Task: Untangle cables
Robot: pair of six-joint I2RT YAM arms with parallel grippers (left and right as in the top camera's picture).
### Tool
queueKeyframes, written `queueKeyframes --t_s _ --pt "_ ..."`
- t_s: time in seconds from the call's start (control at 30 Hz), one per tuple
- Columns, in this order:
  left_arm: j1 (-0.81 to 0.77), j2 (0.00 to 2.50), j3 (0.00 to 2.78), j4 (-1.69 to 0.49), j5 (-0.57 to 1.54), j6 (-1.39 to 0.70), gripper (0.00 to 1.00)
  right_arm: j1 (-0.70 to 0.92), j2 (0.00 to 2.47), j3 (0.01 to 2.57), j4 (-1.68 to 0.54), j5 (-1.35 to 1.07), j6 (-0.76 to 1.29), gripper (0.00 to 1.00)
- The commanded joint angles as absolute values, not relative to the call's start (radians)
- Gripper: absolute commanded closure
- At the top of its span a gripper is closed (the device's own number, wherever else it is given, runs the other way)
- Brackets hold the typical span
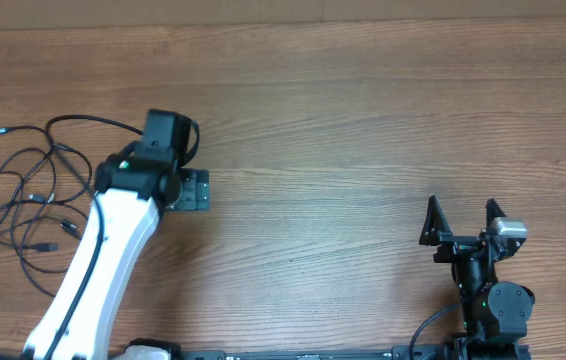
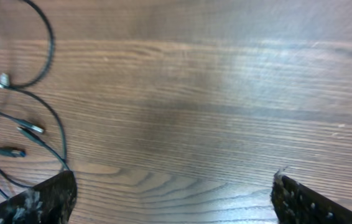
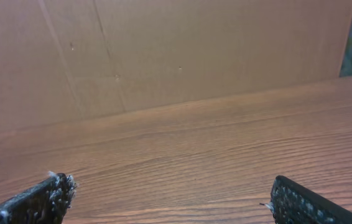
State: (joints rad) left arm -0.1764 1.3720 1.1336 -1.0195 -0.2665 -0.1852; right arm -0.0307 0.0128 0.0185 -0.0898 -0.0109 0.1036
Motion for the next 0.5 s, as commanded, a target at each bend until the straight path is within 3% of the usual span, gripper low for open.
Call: queueKeyframes --t_s 0.0,0.17,0.47 --pt "-0.177 1.230 1.128 -1.022 -0.281 -0.198 0.01 -0.026 0.003 0.008 -0.084 -0.001 0.100 0.00" --pt "-0.168 1.082 1.063 -0.904 -0.288 -0.195 0.01 -0.026 0.003 0.008 -0.084 -0.001 0.100 0.00" --pt "-0.137 0.654 0.604 -0.354 -0.236 -0.218 0.00 -0.026 0.003 0.008 -0.084 -0.001 0.100 0.00"
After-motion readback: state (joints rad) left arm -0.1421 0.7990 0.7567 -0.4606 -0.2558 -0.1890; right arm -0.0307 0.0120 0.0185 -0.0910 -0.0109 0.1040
